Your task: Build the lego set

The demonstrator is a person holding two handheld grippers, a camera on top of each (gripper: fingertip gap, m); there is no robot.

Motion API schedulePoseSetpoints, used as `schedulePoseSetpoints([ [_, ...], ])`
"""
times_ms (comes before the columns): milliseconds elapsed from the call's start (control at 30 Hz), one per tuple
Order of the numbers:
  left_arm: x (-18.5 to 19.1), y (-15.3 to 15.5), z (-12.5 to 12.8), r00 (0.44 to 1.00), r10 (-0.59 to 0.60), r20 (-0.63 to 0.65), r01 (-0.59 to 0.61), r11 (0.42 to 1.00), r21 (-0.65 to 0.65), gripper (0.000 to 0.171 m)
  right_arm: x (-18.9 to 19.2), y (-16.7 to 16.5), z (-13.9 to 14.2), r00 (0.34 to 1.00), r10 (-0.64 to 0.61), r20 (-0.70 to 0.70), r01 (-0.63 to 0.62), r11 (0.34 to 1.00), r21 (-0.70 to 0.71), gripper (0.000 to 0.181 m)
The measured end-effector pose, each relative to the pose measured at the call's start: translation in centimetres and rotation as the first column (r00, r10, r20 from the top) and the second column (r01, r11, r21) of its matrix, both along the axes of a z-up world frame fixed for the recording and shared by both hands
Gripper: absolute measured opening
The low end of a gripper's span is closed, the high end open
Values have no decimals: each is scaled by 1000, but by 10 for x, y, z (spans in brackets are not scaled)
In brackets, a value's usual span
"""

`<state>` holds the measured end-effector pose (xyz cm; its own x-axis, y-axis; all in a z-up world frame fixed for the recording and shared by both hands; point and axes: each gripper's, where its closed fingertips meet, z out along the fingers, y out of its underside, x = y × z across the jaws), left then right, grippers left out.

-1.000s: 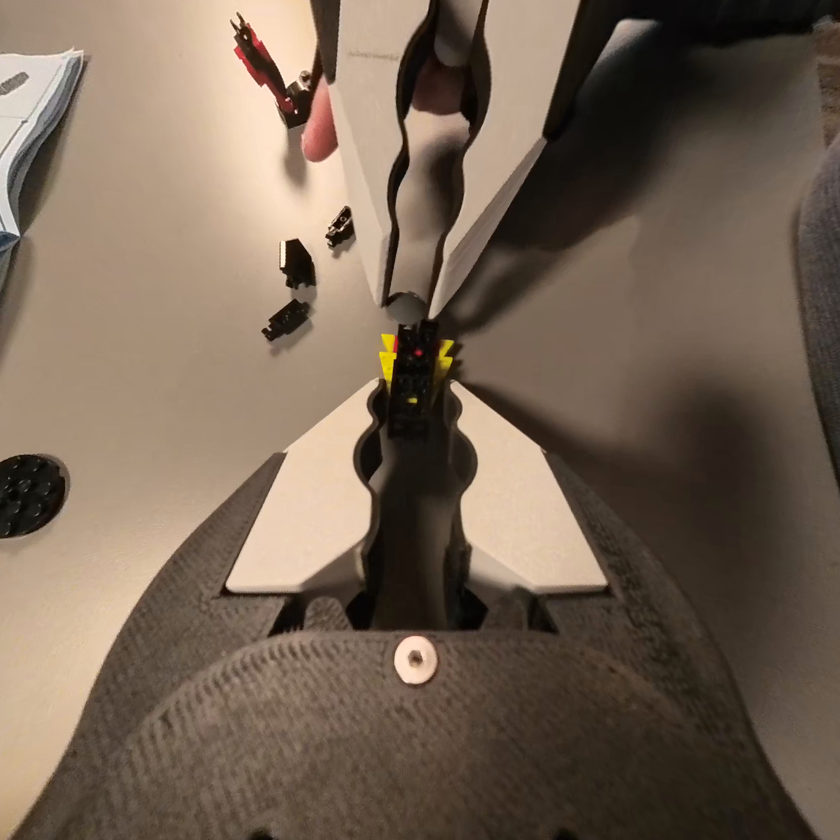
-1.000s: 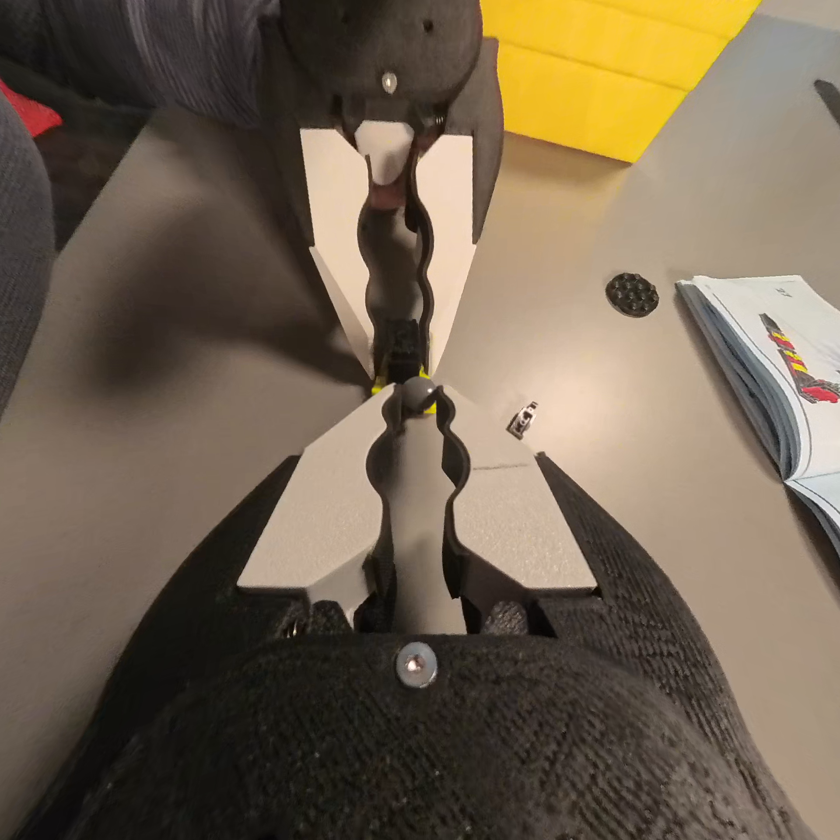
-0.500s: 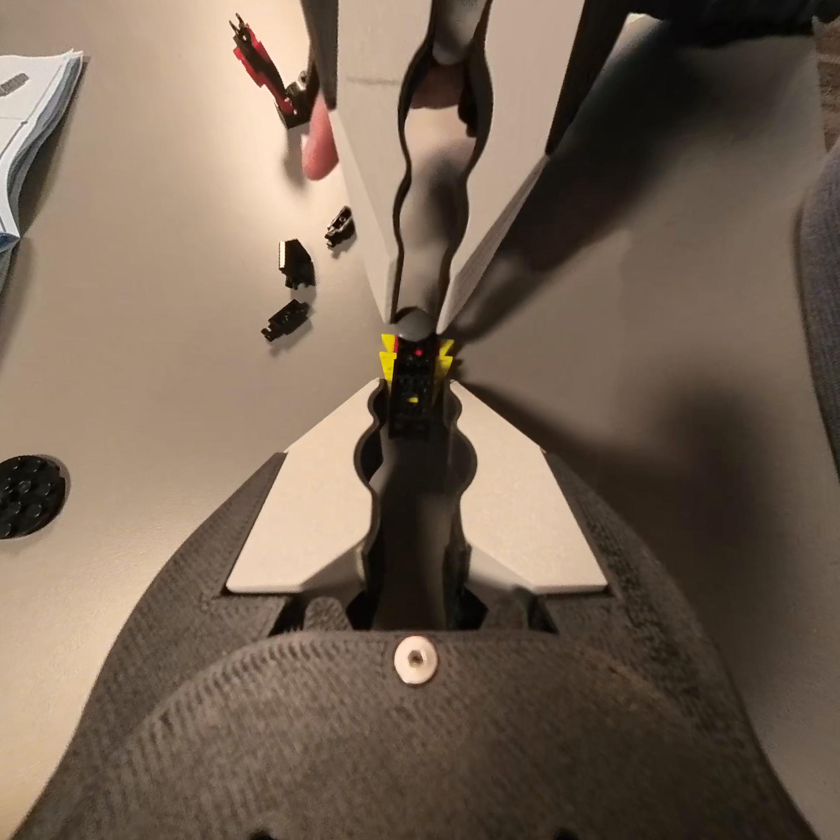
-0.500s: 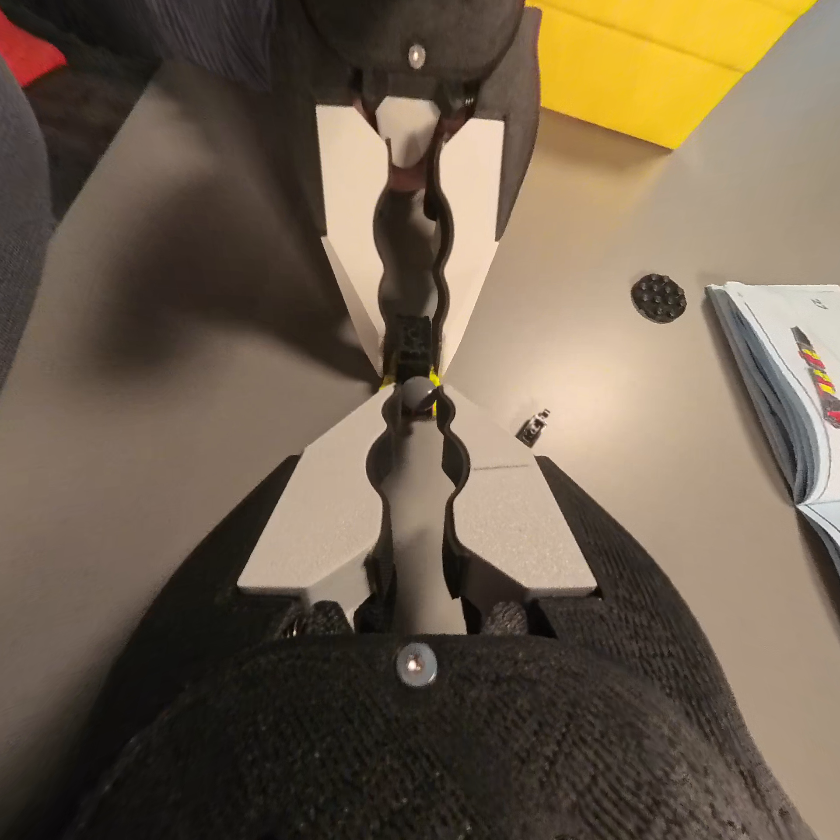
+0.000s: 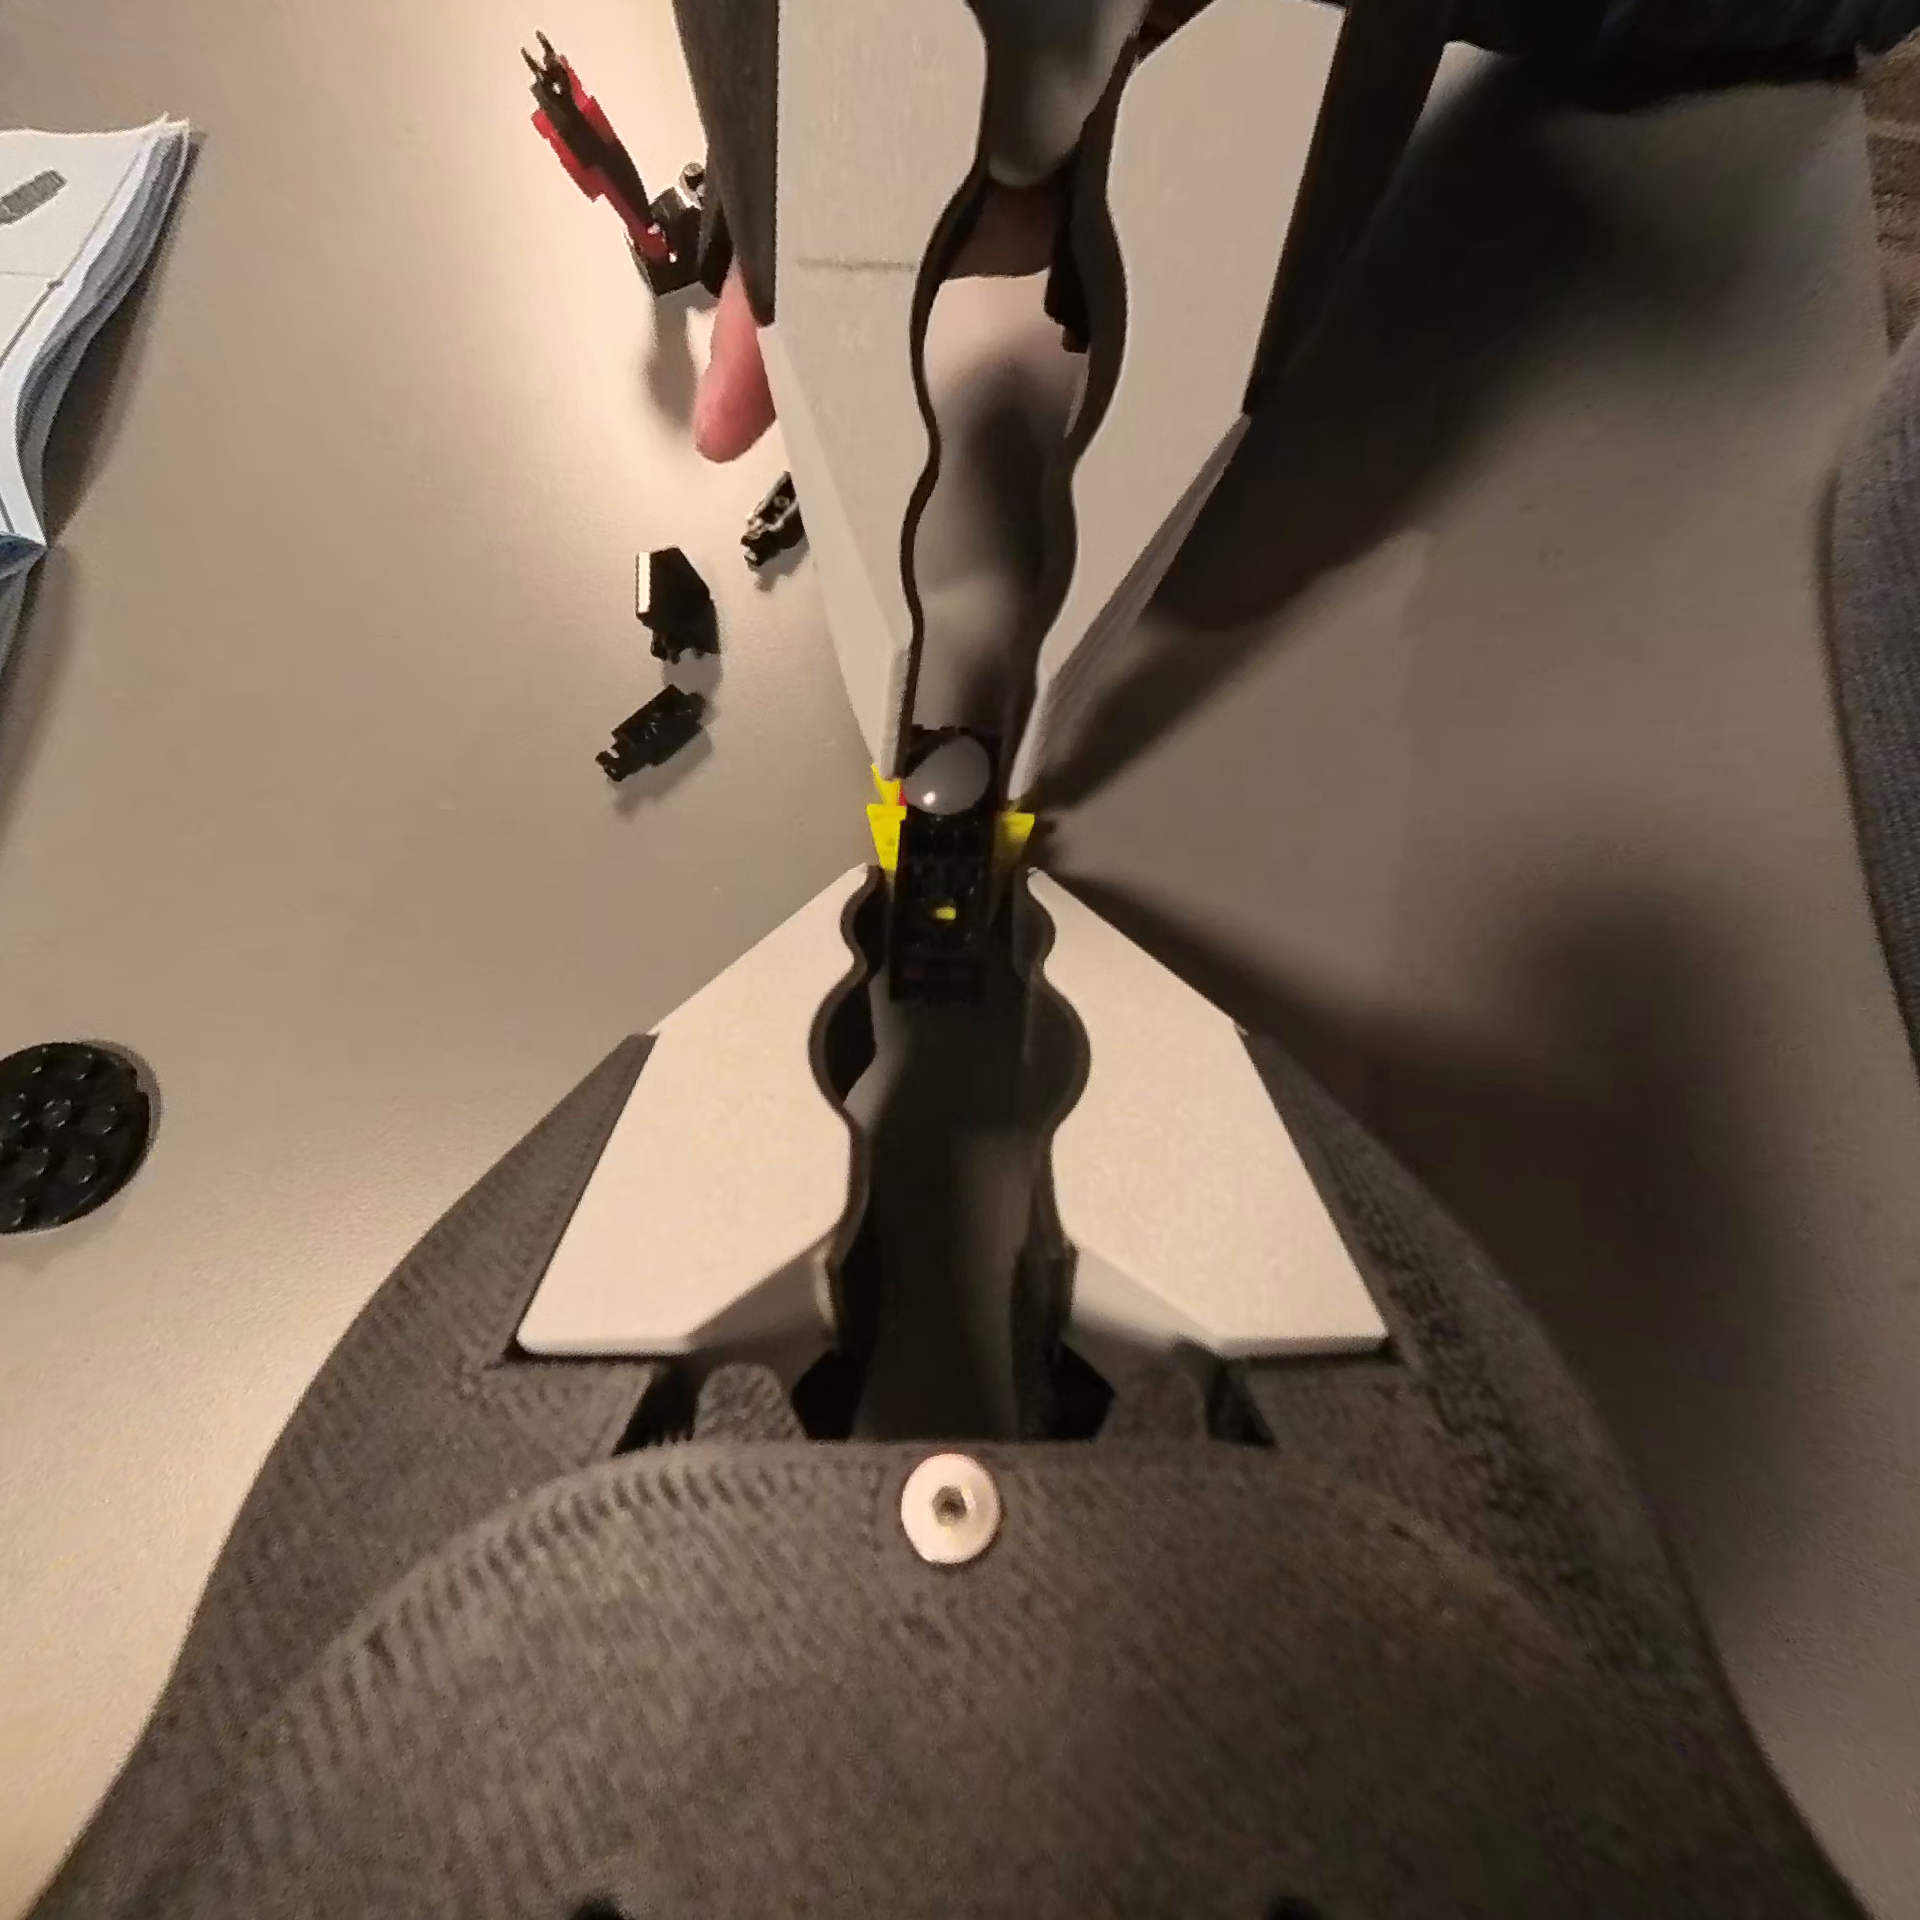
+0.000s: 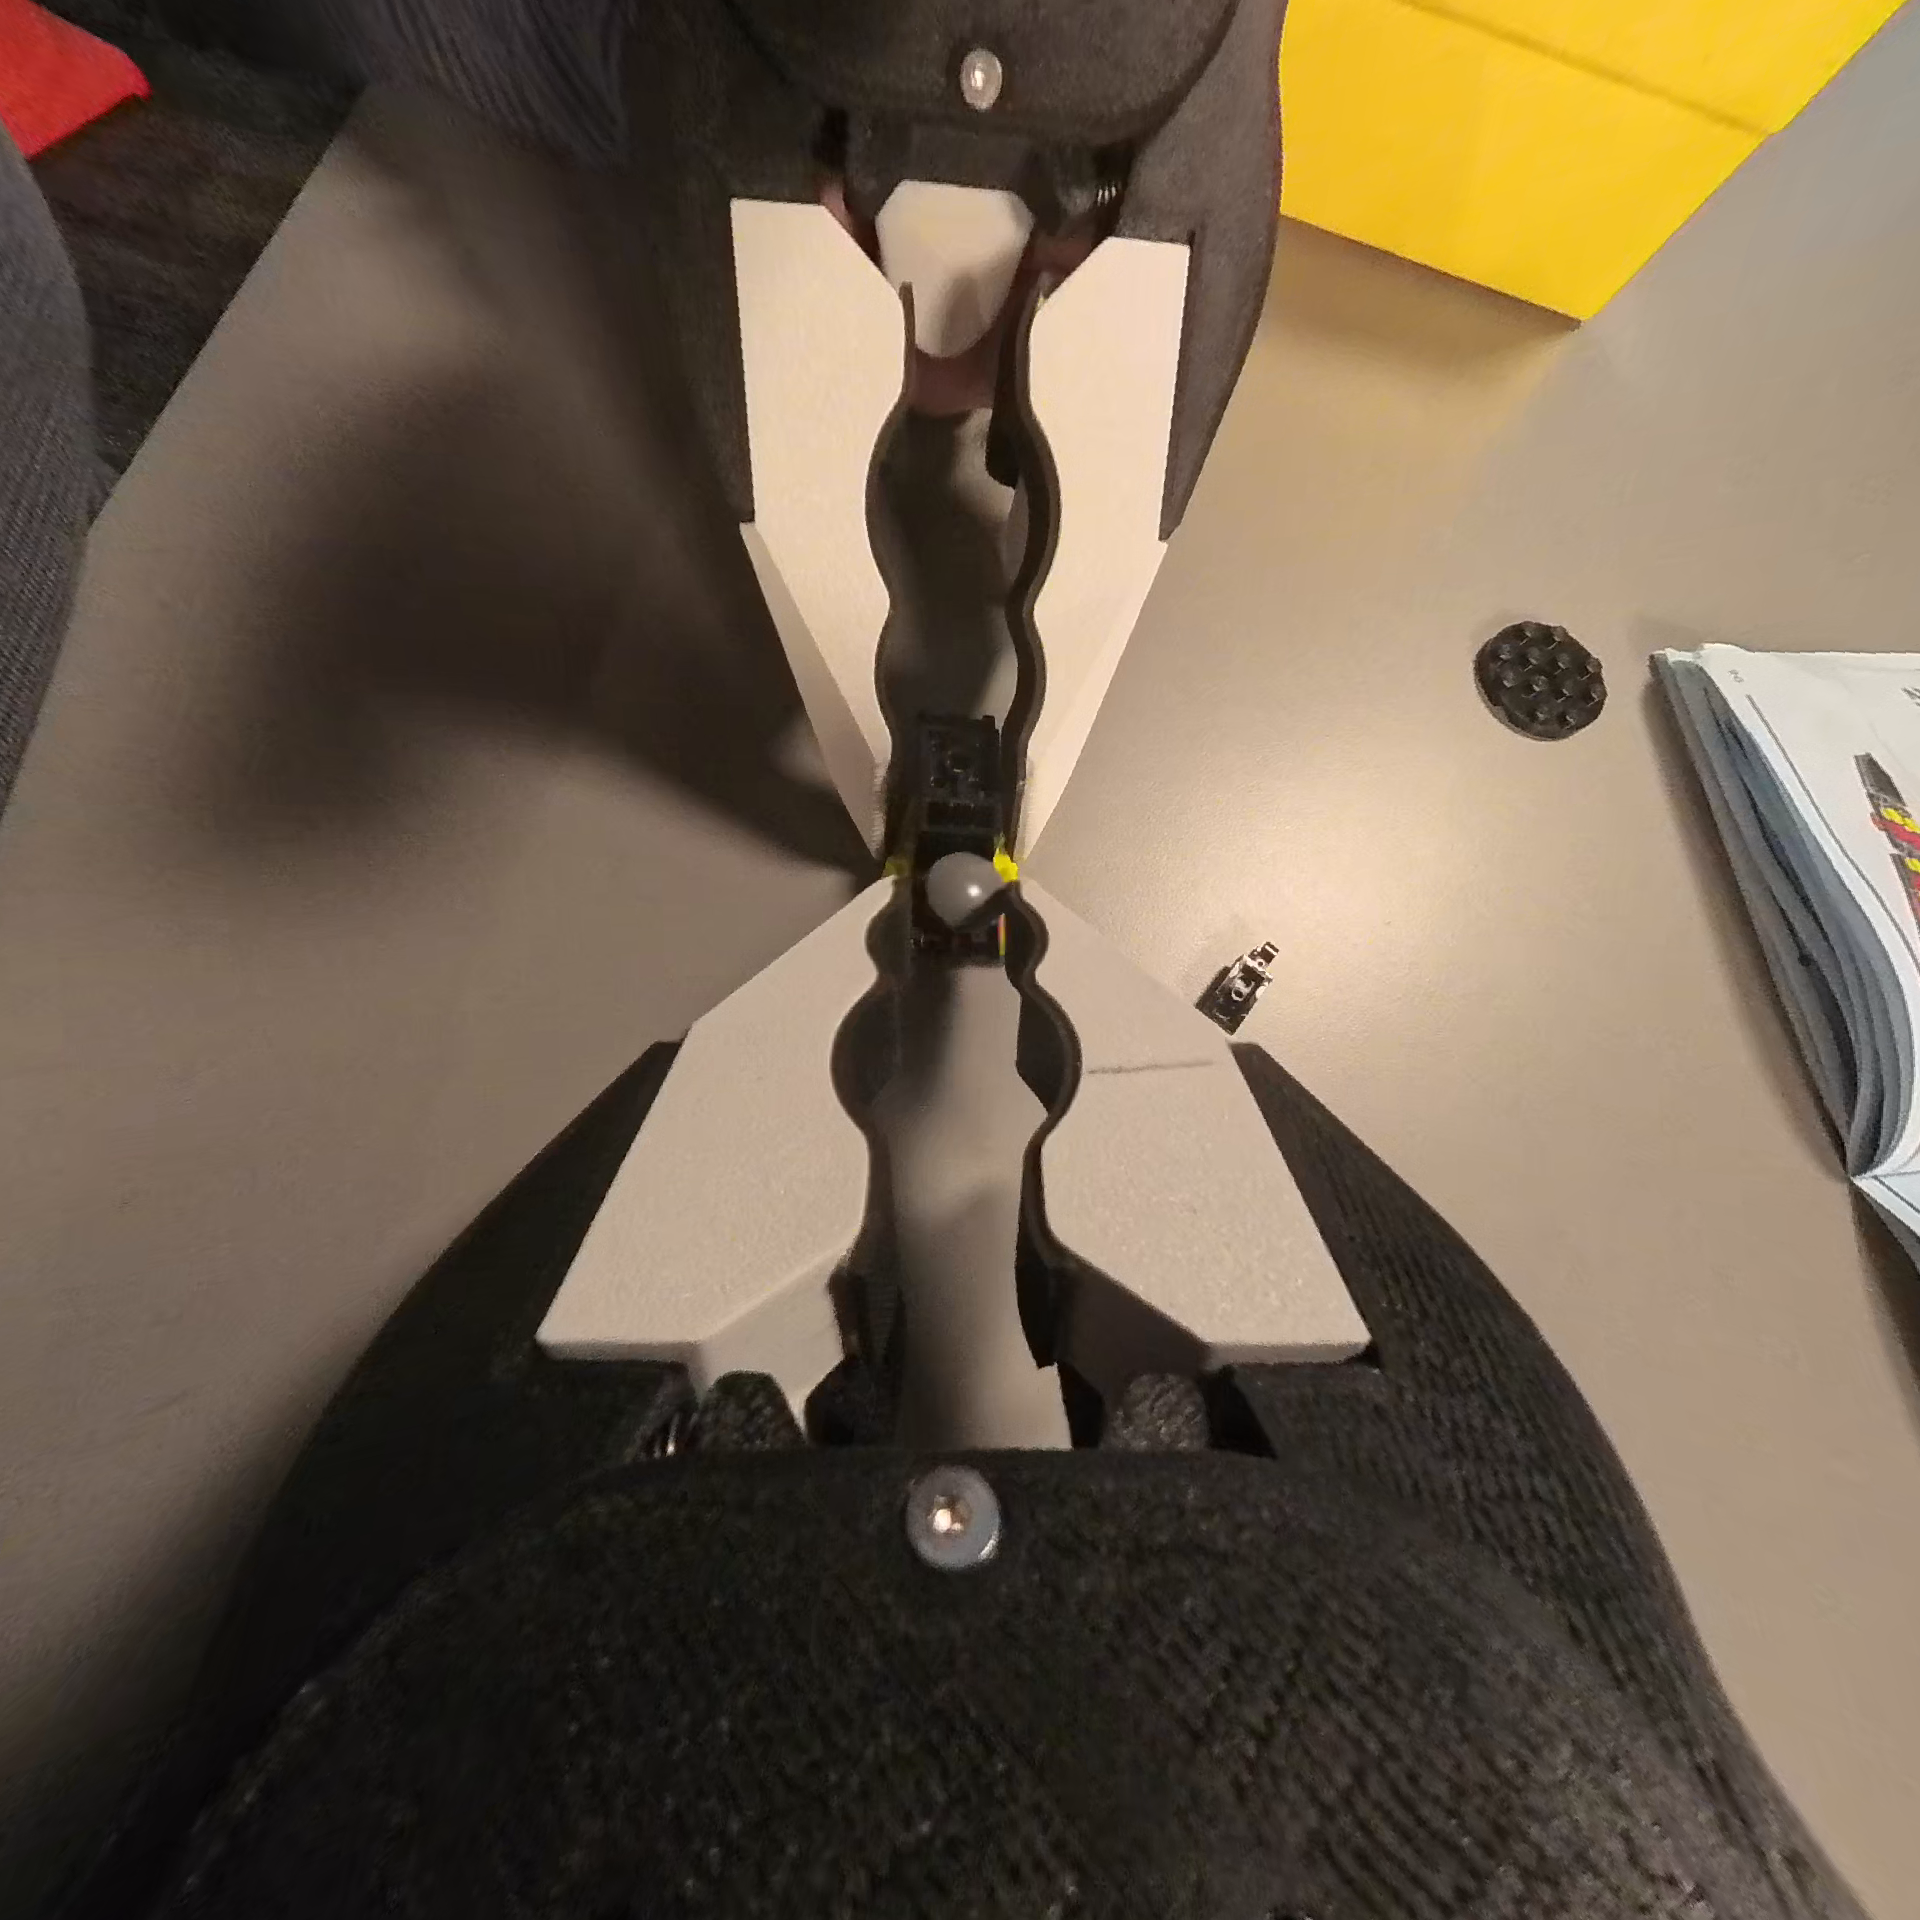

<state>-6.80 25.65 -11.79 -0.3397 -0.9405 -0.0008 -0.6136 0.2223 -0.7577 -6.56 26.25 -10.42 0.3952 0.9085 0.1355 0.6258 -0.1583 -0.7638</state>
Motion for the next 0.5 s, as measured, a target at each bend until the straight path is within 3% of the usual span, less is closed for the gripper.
schedulePoseSetpoints([
  [333,0,0,0,1000,4,-3,-4,1000,-7,23,4,-3,4,1000,-6,7,6,999,50,32],
  [500,0,2,5,1000,18,7,-18,998,-63,23,3,-6,9,996,29,87,-50,969,241,48],
])
